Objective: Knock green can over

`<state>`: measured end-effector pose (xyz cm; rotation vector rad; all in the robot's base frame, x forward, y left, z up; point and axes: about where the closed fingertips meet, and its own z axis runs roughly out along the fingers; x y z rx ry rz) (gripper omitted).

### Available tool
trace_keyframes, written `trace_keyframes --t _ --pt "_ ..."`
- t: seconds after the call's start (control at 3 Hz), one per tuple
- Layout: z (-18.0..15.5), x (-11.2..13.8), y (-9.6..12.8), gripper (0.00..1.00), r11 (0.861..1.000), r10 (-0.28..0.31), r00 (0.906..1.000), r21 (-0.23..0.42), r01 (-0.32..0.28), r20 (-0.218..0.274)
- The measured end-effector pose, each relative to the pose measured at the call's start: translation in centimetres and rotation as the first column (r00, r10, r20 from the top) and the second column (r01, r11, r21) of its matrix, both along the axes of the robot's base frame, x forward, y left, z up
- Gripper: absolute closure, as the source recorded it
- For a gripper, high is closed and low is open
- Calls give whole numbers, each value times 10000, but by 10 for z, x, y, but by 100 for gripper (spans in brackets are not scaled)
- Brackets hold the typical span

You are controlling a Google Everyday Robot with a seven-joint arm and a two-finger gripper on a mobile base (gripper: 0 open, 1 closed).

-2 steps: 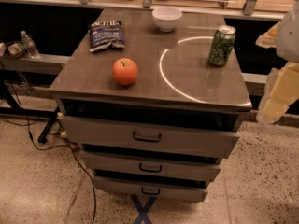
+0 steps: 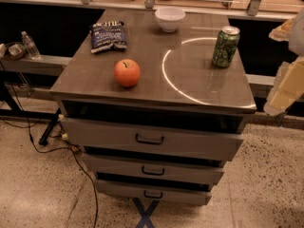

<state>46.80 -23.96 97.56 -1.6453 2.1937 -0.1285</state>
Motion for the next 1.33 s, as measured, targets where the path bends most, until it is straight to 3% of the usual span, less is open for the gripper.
trace_keyframes --t 0.33,0.67,1.0,1.33 --pt "-10 41 -22 0 9990 -143 9985 420 121 522" --pt "-28 96 -41 0 9916 -423 9944 1259 299 968" --pt "-43 142 -40 0 9742 -621 9894 2236 315 1313" --pt "-57 189 -38 0 9520 -1204 9743 3005 589 1904"
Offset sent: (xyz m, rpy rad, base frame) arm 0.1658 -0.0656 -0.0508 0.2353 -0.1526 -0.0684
